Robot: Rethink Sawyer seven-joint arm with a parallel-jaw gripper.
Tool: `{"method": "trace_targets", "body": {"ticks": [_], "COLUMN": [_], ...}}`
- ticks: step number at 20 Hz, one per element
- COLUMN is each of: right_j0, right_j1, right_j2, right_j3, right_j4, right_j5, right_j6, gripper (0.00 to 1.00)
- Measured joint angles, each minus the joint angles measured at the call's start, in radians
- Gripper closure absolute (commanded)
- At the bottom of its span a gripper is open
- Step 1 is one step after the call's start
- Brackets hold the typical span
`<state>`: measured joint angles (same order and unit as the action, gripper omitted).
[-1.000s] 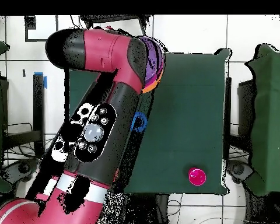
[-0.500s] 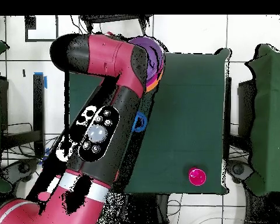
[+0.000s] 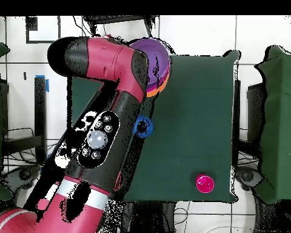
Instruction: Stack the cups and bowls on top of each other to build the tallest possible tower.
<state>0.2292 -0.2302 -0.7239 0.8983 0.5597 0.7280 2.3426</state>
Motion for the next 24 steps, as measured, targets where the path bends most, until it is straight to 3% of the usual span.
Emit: {"method": "trace_targets", "body": {"ticks": [14, 24], "right_j0": [0.007, 0.005], "right_j1": [0.001, 0.003], "right_j2": [0.005, 0.031], "right_j3": [0.000, 0.001], "right_j4": [0.023, 0.028], "right_j5": [-0.009, -0.086], "right_j6": [0.000, 0.000], "gripper": [0.00, 0.00]}}
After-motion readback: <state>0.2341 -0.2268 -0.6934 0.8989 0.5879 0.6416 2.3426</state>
